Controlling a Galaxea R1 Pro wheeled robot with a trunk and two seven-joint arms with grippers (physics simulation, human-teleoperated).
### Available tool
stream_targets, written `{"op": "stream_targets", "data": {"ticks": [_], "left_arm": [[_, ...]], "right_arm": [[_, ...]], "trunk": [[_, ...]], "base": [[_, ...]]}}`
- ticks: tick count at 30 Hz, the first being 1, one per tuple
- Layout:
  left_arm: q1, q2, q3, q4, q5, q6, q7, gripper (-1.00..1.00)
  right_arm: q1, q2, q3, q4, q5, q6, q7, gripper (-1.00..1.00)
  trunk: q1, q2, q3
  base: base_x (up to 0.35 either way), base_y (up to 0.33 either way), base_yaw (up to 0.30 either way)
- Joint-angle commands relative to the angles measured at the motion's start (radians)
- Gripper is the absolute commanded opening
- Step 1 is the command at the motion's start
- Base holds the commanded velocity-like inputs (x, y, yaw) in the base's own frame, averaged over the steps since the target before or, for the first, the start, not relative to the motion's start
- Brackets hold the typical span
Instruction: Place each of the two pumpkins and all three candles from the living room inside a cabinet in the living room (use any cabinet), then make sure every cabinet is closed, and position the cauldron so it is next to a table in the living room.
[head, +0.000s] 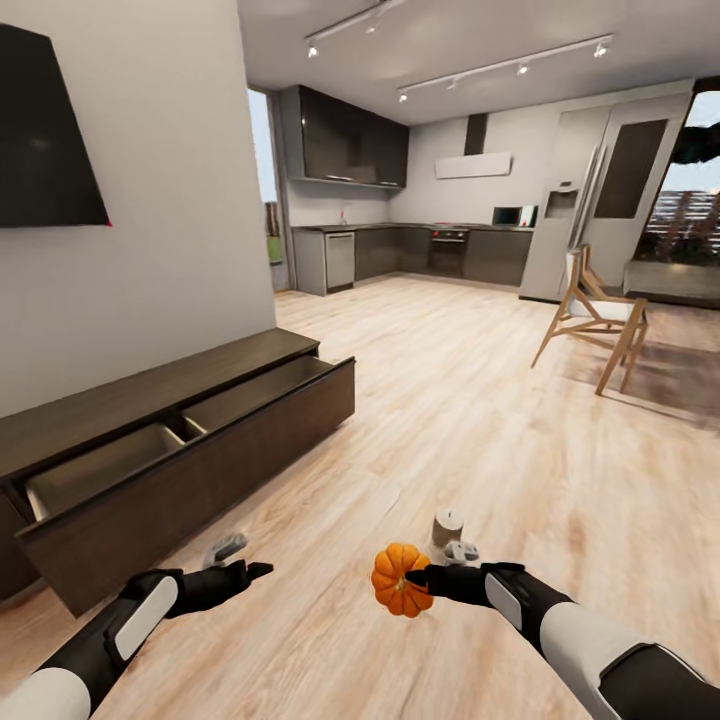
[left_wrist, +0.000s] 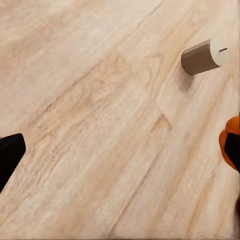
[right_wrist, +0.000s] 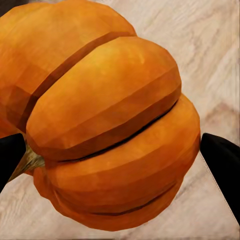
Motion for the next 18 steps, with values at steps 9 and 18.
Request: {"op": "stream_targets", "data": {"ticks": [9, 18], "left_arm": [[-0.001, -0.005, -0.004, 0.0, 0.002, 0.002, 0.0, 1.0], [-0.001, -0.006, -0.005, 0.003, 0.002, 0.0, 0.001, 1.0]], "right_arm": [[-0.001, 0.0, -0.002, -0.002, -0.011, 0.003, 0.002, -1.0], [-0.001, -0.002, -0.003, -0.003, -0.011, 0.001, 0.002, -1.0]], "trunk": [[0.0, 0.0, -0.001], [0.0, 0.0, -0.001]], "base": [[-0.012, 0.0, -0.297], [0.0, 0.0, -0.297]]}}
